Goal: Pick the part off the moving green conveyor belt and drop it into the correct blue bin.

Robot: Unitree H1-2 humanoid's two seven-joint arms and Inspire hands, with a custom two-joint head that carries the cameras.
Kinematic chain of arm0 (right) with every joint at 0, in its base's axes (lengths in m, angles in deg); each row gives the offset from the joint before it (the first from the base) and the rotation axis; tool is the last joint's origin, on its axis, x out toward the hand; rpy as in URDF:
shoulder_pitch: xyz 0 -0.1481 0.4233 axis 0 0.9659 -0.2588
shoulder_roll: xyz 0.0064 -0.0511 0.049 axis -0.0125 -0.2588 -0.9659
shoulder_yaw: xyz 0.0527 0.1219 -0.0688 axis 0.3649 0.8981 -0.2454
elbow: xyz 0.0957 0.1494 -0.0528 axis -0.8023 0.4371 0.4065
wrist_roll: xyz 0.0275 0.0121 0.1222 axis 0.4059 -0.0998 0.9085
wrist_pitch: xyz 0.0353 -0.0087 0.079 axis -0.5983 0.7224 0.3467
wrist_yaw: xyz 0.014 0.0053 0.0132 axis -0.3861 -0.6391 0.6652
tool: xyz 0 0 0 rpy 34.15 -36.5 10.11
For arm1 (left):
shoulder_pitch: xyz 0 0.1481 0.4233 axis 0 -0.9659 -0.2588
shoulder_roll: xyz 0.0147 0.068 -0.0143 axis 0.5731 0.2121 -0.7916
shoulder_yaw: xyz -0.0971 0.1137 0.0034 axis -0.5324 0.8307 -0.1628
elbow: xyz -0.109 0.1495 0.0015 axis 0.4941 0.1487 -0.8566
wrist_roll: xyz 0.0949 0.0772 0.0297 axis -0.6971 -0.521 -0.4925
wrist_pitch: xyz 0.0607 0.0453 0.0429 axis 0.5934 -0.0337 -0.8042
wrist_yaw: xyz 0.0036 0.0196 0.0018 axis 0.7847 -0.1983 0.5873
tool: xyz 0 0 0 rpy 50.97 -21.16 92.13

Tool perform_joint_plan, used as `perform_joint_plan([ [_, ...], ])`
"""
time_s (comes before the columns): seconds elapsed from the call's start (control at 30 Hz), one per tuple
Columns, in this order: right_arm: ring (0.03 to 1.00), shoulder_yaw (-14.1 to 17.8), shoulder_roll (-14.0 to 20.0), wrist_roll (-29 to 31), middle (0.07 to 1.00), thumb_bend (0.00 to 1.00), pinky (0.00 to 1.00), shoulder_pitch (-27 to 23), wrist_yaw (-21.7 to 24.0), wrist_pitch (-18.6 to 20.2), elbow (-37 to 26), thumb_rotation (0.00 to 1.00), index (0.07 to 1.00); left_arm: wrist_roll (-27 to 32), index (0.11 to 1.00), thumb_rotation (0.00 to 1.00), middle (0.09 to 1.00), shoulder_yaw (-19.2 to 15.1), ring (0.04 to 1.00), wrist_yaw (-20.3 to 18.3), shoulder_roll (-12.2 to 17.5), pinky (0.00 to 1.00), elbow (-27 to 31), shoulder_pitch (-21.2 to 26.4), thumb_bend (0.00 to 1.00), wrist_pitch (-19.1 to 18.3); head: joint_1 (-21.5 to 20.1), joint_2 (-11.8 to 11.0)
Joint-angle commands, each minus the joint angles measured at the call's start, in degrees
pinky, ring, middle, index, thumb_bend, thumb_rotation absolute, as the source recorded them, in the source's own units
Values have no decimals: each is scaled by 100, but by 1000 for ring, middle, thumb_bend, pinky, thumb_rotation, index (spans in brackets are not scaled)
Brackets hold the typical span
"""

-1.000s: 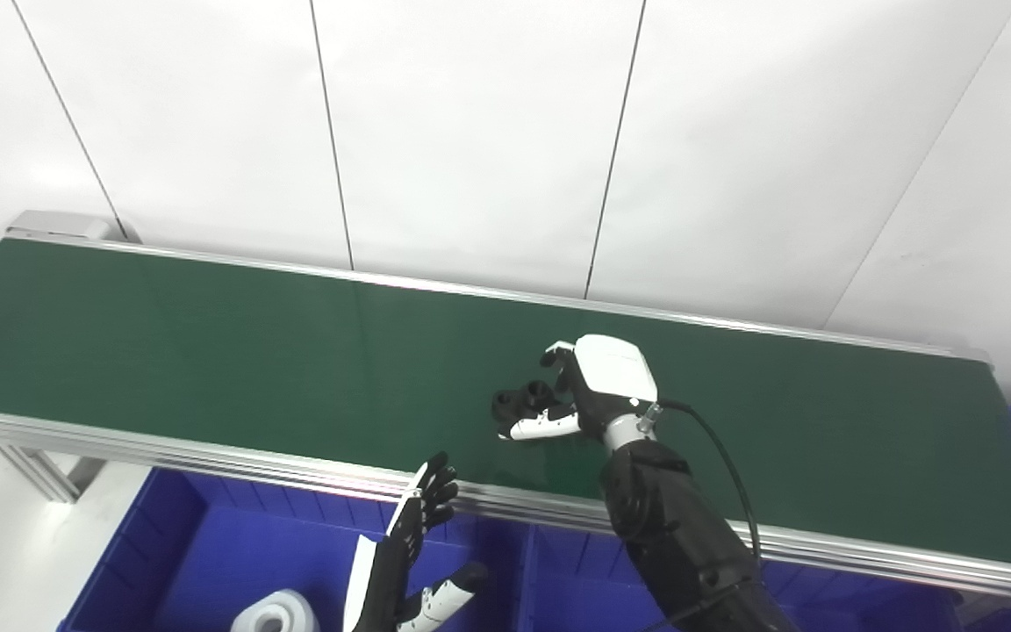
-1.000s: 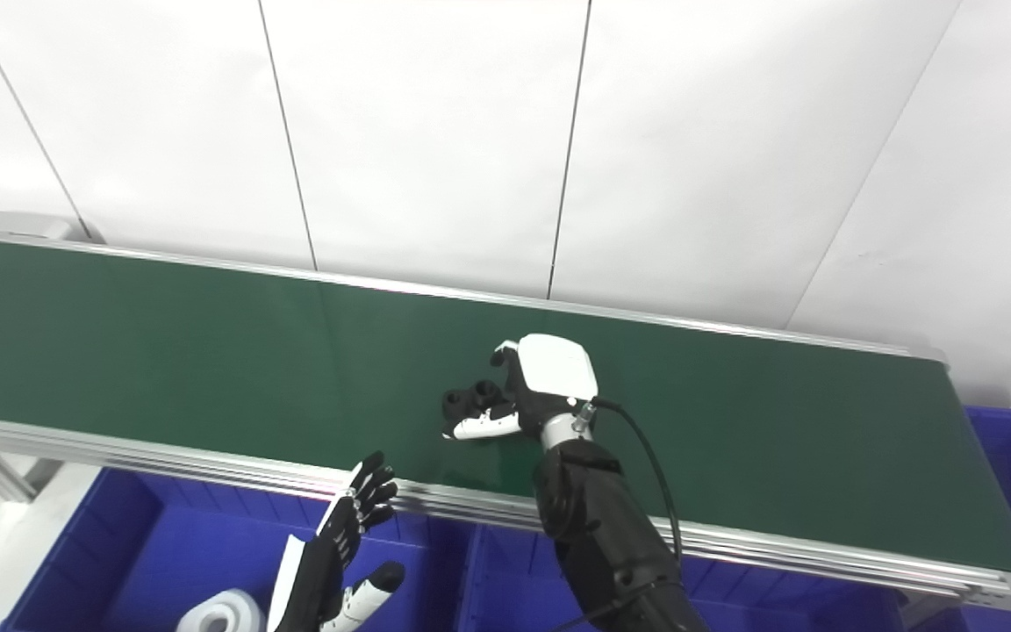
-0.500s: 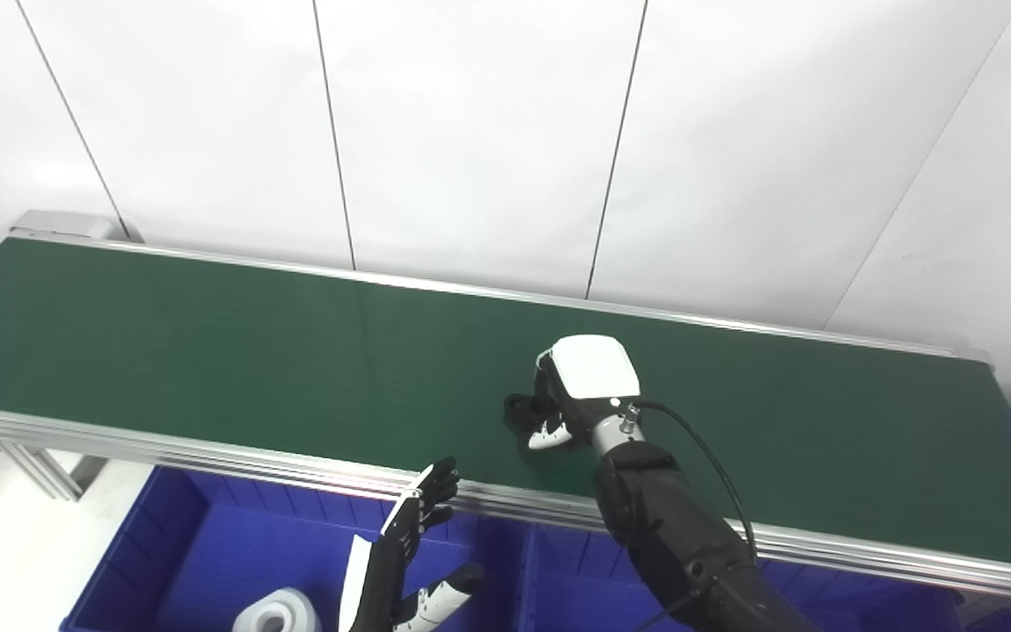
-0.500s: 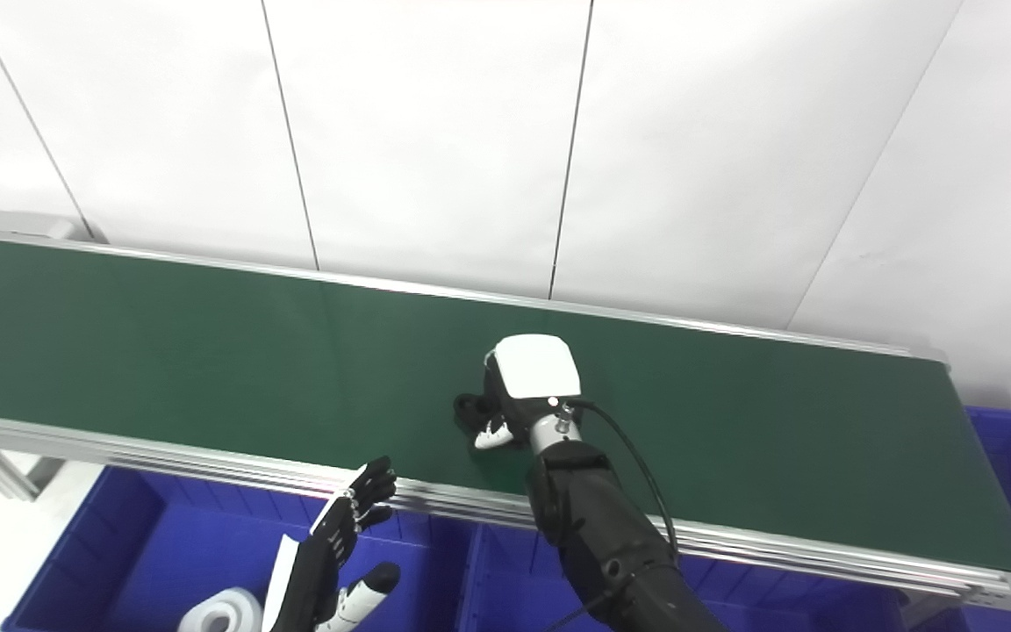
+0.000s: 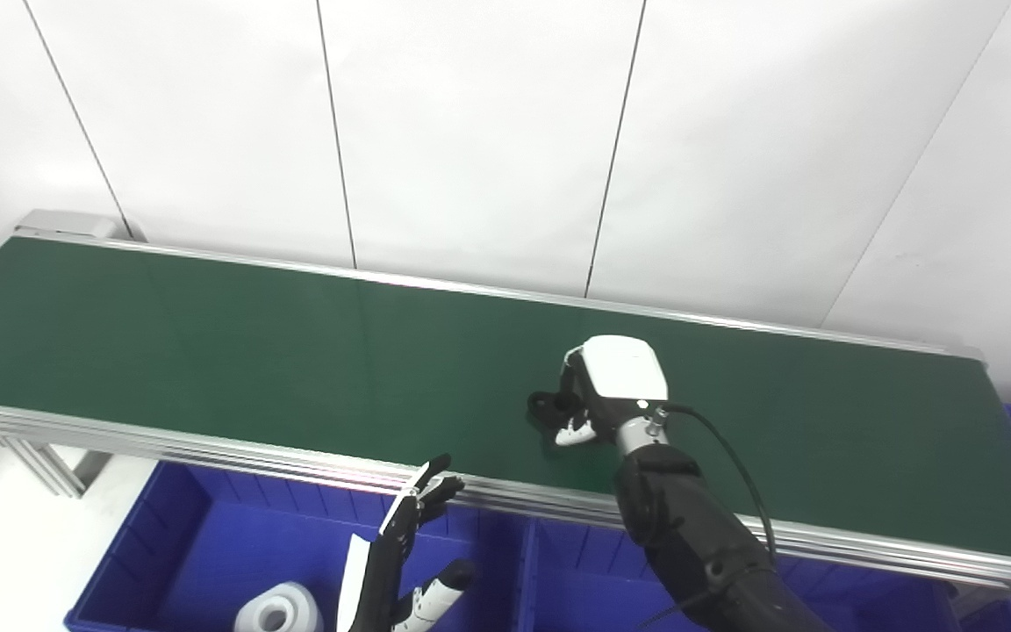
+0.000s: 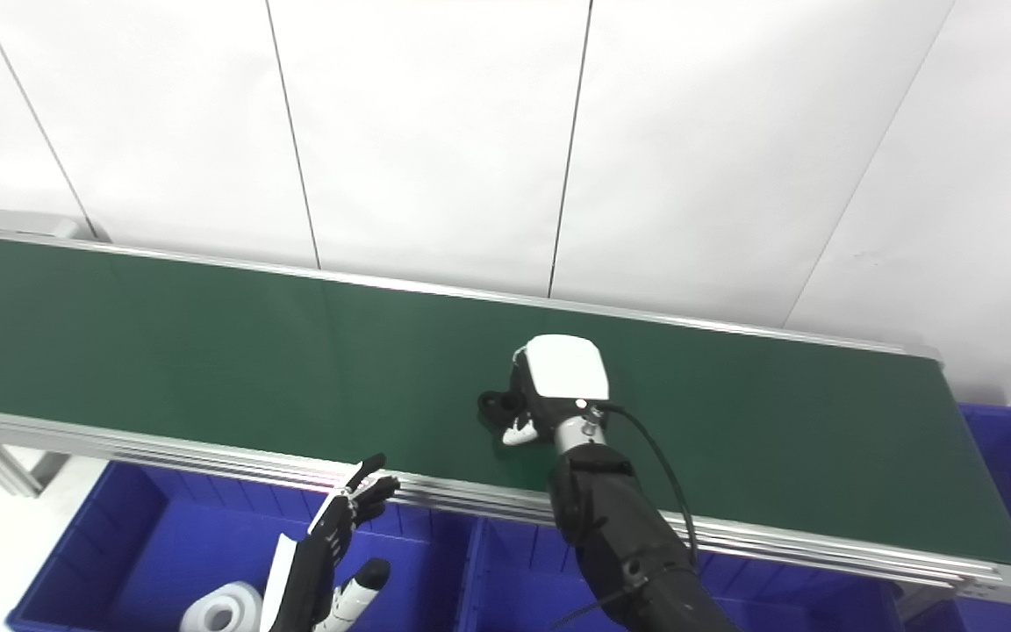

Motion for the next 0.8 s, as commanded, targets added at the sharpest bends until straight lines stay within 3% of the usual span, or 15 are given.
perform_joint_plan([
  [0.0,211,112,-4,117,302,504,144,-18,-19,-60,-311,143,483,-97,874,924,777,221,816,78,-421,845,86,-7,695,92,-48,14],
  [0.17,213,164,167,142,305,504,147,254,231,-67,-1432,142,487,-36,884,948,785,212,829,64,-373,884,100,-8,696,84,-170,30],
  [0.4,182,129,742,-207,267,504,124,973,1030,130,-3897,142,484,351,906,956,805,134,855,-196,-183,920,296,-18,675,-113,-515,173],
  [0.77,153,357,1456,-824,230,507,103,2003,1863,174,-5633,141,479,763,906,945,788,-148,844,-602,181,914,721,-8,682,-557,-1293,629],
])
